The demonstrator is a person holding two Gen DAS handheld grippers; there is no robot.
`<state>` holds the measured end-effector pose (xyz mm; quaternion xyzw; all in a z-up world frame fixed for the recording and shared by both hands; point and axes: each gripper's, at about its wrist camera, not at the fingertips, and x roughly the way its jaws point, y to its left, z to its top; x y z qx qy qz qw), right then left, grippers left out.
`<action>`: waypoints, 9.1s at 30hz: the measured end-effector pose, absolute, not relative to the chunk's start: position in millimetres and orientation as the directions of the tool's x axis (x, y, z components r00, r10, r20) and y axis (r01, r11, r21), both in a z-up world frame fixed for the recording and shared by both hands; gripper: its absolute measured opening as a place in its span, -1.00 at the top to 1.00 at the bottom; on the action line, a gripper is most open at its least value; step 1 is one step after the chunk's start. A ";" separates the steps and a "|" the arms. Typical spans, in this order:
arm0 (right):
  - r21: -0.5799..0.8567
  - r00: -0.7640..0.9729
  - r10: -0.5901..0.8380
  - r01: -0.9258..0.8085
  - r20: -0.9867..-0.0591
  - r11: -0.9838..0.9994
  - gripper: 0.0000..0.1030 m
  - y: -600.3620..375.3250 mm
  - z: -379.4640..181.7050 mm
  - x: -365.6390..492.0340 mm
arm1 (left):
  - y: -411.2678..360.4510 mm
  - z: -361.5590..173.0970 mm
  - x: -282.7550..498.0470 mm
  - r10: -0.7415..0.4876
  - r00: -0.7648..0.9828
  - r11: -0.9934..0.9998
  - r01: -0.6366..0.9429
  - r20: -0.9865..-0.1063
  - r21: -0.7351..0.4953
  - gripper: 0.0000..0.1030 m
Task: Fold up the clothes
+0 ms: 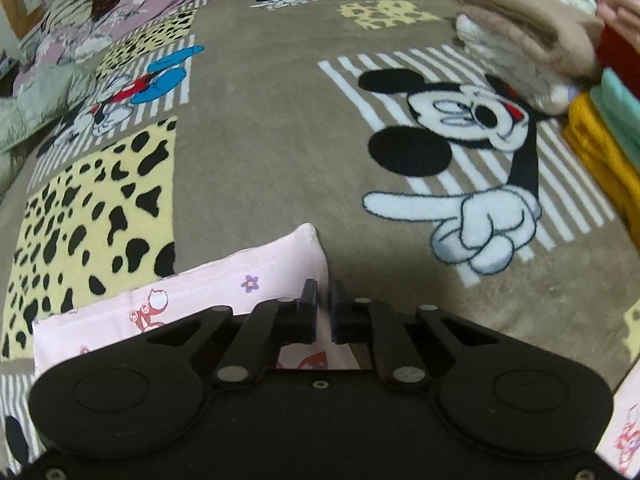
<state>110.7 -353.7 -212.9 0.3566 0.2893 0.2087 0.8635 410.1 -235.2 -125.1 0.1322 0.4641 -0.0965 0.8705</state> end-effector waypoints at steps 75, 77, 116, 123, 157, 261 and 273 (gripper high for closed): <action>0.048 0.716 0.570 -0.605 -0.403 0.795 0.80 -217.7 -167.8 89.9 | -77.6 -118.3 398.7 -0.262 0.669 0.960 0.252 -0.696 -0.120 0.96; 0.048 0.709 0.571 -0.609 -0.413 0.791 0.80 -215.9 -170.0 91.6 | -72.7 -120.8 398.7 -0.281 0.651 0.957 0.249 -0.705 -0.151 0.96; -0.038 0.660 0.557 -0.662 -0.504 0.749 0.68 -190.3 -178.4 96.6 | -71.8 -139.5 400.0 -0.221 0.670 0.969 0.233 -0.709 -0.083 0.77; 0.049 0.641 0.598 -0.661 -0.482 0.749 -0.06 -210.1 -165.5 88.0 | -69.8 -98.3 337.5 -0.246 0.715 0.961 0.266 -0.654 -0.070 0.48; 0.567 0.890 0.330 -0.101 -0.316 0.817 0.83 -376.3 -104.7 106.2 | -11.1 -130.8 72.9 -0.477 0.729 0.844 0.225 -0.490 -0.487 0.13; 0.127 0.670 0.592 -0.608 -0.448 0.784 -0.01 -225.2 -166.4 71.3 | 147.3 -164.5 76.4 -0.108 0.838 0.542 -0.401 -0.534 -0.739 0.85; 0.155 0.662 0.615 -0.617 -0.428 0.771 -0.01 -228.4 -165.7 71.5 | 99.1 -97.1 128.4 -0.134 0.869 0.744 -0.230 -0.477 -0.628 1.00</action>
